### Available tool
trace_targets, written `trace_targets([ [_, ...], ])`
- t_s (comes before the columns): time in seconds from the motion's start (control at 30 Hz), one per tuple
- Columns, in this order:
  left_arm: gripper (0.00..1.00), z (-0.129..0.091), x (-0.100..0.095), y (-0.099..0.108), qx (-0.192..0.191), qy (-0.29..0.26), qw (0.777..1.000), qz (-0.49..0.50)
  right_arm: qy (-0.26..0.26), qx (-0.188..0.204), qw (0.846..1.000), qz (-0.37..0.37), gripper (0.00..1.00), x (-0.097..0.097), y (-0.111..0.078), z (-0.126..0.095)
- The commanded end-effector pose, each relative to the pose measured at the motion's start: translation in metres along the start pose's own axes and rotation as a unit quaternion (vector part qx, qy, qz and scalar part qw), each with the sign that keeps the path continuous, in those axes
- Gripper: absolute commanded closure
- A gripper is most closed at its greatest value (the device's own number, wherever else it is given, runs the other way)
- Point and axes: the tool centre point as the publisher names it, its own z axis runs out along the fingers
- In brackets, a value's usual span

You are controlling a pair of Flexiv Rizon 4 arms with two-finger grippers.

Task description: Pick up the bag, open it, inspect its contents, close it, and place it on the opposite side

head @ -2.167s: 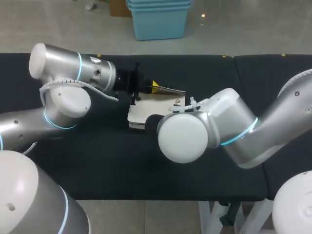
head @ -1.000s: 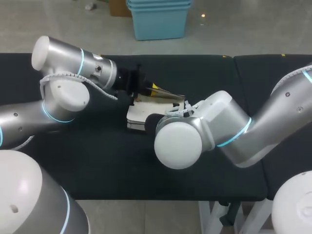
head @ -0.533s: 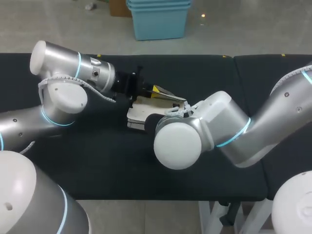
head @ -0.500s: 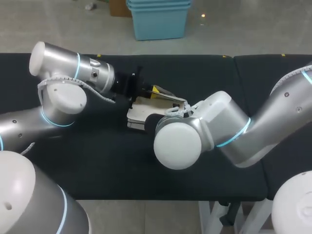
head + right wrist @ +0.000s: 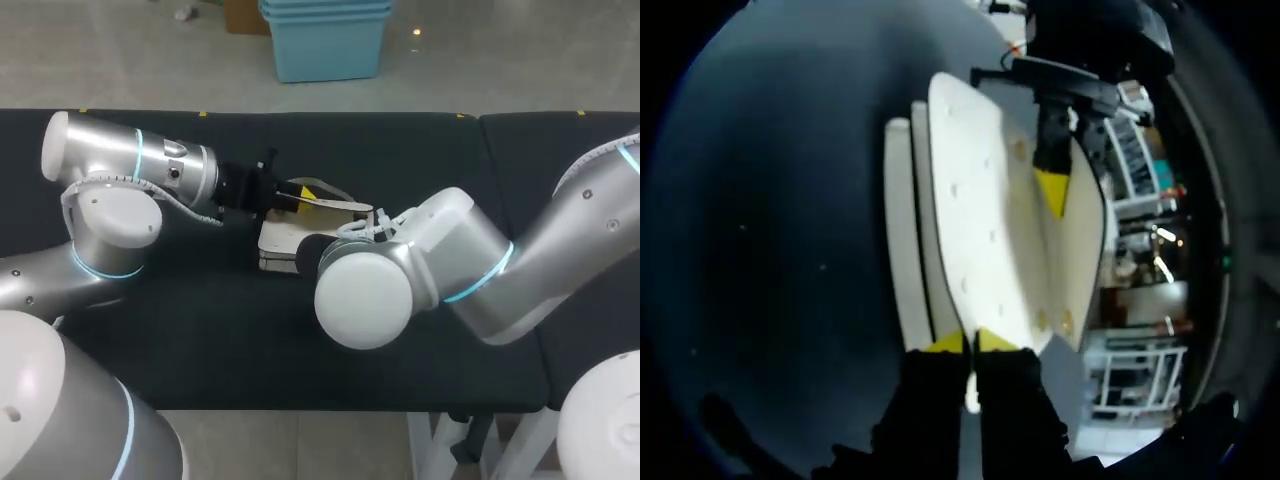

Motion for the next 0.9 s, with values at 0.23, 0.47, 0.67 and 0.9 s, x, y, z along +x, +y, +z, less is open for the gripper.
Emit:
trace_targets([
  [0.23,0.47,-0.011,-0.016,-0.011,-0.024,-0.002,0.999,-0.034,-0.002,0.001,1.000,0.001,1.00,0.001,0.000,0.003],
  [0.47,0.67,-0.010,-0.016,-0.009,-0.034,0.002,0.999,-0.038,-0.002,0.001,1.000,0.001,1.00,0.001,0.000,0.003],
  [0.67,1.00,-0.007,-0.009,-0.007,-0.032,0.005,0.999,-0.025,-0.002,0.001,1.000,0.001,1.00,0.001,0.000,0.003],
  [0.9,1.00,-0.009,0.007,-0.010,-0.013,-0.008,1.000,0.010,-0.002,0.001,1.000,0.001,1.00,0.001,0.000,0.003],
])
